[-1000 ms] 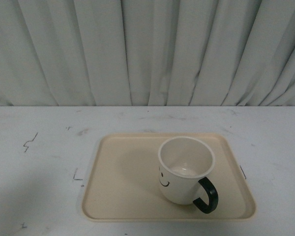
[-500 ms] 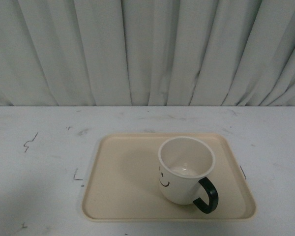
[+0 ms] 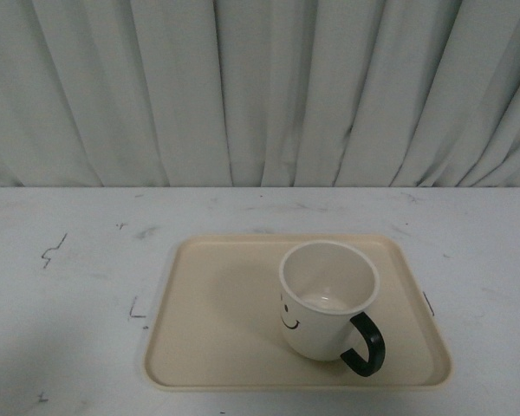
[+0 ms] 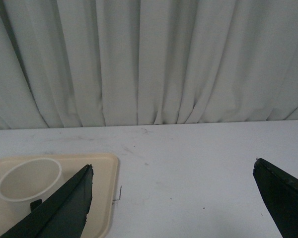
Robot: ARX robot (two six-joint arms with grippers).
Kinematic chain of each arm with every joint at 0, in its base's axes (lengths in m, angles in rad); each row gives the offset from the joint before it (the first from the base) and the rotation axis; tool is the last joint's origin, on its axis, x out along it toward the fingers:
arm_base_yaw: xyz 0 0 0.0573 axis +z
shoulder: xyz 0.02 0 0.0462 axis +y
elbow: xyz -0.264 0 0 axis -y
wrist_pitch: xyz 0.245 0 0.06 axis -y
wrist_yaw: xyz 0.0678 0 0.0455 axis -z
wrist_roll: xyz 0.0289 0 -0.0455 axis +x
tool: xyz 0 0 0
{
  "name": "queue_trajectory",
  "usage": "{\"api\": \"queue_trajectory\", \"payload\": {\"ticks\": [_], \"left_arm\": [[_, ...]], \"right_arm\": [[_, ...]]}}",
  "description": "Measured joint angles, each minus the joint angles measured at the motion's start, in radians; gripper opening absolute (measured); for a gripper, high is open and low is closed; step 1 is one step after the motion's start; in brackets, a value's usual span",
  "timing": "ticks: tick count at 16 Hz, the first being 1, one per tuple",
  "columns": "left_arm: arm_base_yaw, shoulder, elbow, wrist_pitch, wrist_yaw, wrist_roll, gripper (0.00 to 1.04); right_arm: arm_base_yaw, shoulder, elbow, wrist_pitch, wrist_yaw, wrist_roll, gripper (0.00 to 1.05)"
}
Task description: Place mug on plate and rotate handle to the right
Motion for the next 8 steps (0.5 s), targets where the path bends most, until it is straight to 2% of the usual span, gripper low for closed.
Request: {"api": "queue_trajectory", "payload": {"ticks": [1,3,4,5,6,7,8], "left_arm": [[0.0,-0.108,0.0,-0.154,0.003,0.0,0.02],[0.0,-0.152,0.0,-0.159,0.0,0.0,0.02],[0.0,-0.152,0.0,-0.161,0.0,0.0,0.06],[0.0,-0.152,0.0,-0.152,0.0,0.0,0.17],[0.0,-0.152,0.0,-0.156,0.0,0.0,0.29],[0.0,-0.152,0.0,-0.155,0.002,0.0,0.42],[0.0,-0.152,0.0,-0.156,-0.001,0.0,0.53]], "right_arm": [[0.0,0.0,0.0,0.0,0.0,0.0,0.98],[0.0,0.0,0.0,0.001,0.0,0.0,0.98],[0.0,0.0,0.0,0.0,0.0,0.0,0.98],[0.0,0.0,0.0,0.0,0.0,0.0,0.98],[-0.015,0.024,0.028,-0.099,-0.055,-0.037,0.98],[-0.031,0.216,0.124,-0.277,-0.189,-0.163,0.98],[0.01,0.363,0.171,-0.29,-0.218,-0.27,0.98]]}}
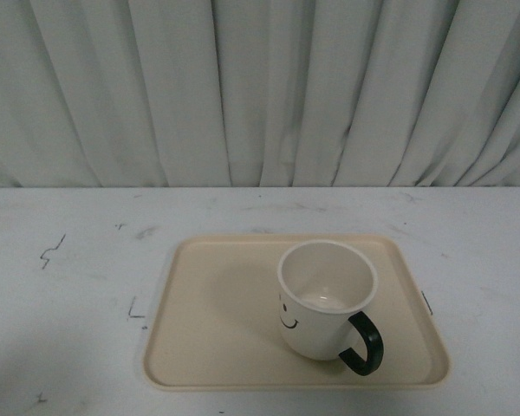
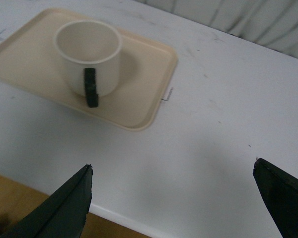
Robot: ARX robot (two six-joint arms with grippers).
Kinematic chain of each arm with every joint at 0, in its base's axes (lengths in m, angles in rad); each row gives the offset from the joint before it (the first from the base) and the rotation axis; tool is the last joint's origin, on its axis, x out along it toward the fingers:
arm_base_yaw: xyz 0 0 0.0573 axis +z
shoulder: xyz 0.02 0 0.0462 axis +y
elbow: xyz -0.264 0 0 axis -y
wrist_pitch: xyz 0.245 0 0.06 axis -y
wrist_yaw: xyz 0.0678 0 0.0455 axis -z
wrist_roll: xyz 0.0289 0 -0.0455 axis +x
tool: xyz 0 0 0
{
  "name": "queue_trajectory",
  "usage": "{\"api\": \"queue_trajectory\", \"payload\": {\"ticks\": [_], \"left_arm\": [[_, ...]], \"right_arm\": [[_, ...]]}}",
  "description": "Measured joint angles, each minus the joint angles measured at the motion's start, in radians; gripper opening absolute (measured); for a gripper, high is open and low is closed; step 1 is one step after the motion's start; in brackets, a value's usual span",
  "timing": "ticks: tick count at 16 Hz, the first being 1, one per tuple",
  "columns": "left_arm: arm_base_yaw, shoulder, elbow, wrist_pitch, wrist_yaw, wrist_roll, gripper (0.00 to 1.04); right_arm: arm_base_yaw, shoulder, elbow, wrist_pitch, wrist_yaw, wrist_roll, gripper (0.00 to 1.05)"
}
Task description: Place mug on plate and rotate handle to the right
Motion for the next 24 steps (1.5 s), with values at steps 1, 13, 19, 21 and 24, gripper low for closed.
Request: {"api": "queue_trajectory", "payload": {"ticks": [1,13,19,21,24], "left_arm": [[0.0,0.0,0.0,0.0,-0.001,0.0,0.65],[0.0,0.0,0.0,0.0,0.001,0.001,0.98],[0.0,0.0,0.0,0.0,0.0,0.001,0.98],[0.0,0.0,0.0,0.0,0.001,0.001,0.98],[0.0,0.0,0.0,0.0,0.0,0.001,0.98]], "right_arm": [[0.037,0.127,0.039,0.051,-0.016,-0.073,0.98],[0.22,1.45,0.989,-0.1,0.011,0.156,0.98],[0.339,1.64,1.052,-0.066,0.084,0.298,0.97],[0.364,1.644,1.054,-0.056,0.095,0.344,0.72],[0.371,1.644,1.061,-0.087,0.1,0.381,0.35]]}}
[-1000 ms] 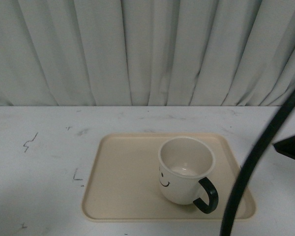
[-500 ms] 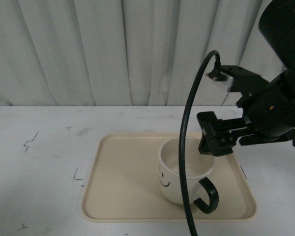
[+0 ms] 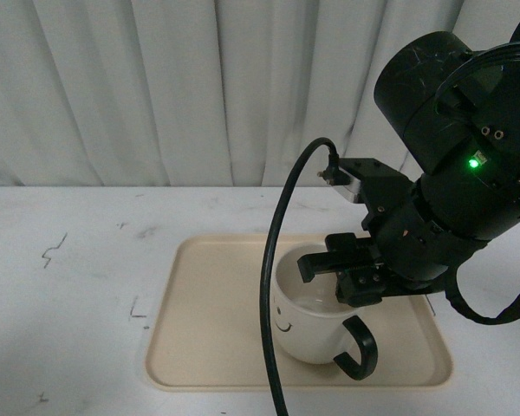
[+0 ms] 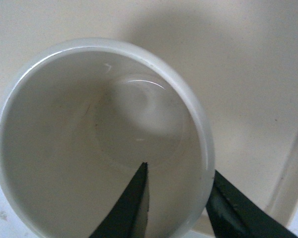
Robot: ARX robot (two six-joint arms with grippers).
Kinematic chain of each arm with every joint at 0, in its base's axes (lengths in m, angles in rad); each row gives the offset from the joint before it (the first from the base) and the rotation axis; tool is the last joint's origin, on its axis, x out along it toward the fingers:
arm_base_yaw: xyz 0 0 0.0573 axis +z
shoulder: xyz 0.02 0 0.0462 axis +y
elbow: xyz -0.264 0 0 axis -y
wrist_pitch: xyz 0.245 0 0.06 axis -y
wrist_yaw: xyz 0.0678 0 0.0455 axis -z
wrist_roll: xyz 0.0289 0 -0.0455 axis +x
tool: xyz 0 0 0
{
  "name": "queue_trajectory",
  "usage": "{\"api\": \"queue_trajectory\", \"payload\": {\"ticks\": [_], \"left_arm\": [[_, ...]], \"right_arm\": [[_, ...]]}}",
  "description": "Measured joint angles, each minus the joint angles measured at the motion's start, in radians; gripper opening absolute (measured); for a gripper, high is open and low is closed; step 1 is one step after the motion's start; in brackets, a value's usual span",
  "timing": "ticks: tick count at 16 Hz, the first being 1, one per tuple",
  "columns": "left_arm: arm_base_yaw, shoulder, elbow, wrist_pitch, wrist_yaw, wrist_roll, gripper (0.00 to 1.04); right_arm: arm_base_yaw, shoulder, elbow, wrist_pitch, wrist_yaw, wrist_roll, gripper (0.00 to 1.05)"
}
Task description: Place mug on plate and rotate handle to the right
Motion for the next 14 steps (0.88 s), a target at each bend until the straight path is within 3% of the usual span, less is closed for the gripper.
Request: {"api": "queue_trajectory", "payload": {"ticks": [3,6,11,14], "left_arm": [[0.0,0.0,0.0,0.0,0.0,0.0,0.98],[0.0,0.0,0.0,0.0,0.0,0.0,0.98],[0.0,0.0,0.0,0.0,0.0,0.0,0.98],[0.0,0.0,0.0,0.0,0.0,0.0,0.98]], "right_arm": [[-0.003,-0.001,0.008,-0.02,0.005,0.006,0.04],[-0.016,-0.005,0.059,-0.084,0.0,-0.093,0.03],[-0.056,0.044,0.262,-0.196,0.008,-0.552,0.03],[-0.041,0.082,0.324,-0.307,-0.063,-0.786,0.03]]}}
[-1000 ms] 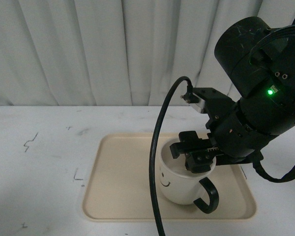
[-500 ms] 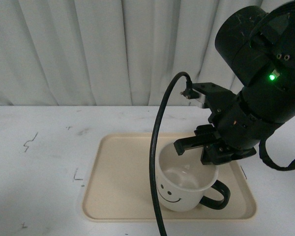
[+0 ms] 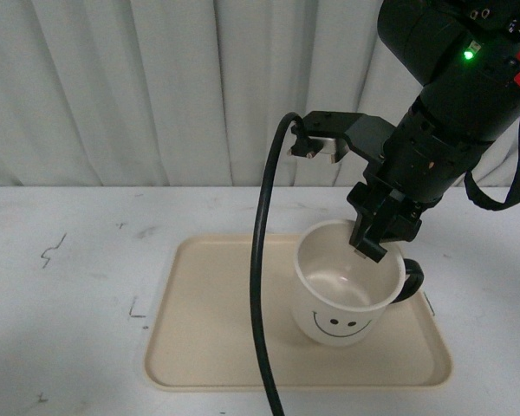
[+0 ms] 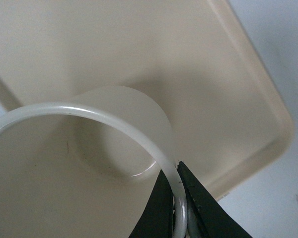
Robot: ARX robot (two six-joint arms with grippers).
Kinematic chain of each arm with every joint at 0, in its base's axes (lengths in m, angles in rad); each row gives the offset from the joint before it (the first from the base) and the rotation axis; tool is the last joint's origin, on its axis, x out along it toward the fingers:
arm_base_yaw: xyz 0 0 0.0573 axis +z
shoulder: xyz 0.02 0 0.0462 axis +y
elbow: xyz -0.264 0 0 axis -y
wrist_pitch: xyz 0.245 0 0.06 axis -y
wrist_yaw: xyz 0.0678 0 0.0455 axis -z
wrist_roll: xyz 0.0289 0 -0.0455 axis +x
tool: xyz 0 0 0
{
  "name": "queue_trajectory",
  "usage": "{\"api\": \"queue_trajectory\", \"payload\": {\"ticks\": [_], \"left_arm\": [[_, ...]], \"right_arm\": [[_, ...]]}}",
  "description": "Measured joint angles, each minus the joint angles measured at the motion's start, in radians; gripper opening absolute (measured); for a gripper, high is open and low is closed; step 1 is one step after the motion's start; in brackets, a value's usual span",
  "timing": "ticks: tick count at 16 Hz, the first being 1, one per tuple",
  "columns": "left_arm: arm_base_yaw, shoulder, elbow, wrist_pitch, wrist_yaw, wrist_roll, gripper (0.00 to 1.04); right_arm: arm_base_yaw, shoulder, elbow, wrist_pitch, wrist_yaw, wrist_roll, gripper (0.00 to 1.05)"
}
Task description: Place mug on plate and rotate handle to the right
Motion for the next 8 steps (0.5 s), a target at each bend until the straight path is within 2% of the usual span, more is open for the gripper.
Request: {"api": "queue_trajectory", "payload": {"ticks": [1,3,8], "left_arm": [[0.0,0.0,0.0,0.0,0.0,0.0,0.98],[0.0,0.0,0.0,0.0,0.0,0.0,0.98],[0.0,0.0,0.0,0.0,0.0,0.0,0.98]], "right_arm": [[0.008,0.013,0.033,-0.045,-0.034,-0.053,0.03],[0.024,0.049,0.093,-0.087,-0.042,-0.1,0.03],[0.033,0.142,0.157,-0.127,-0.045,-0.101,0.03]]}}
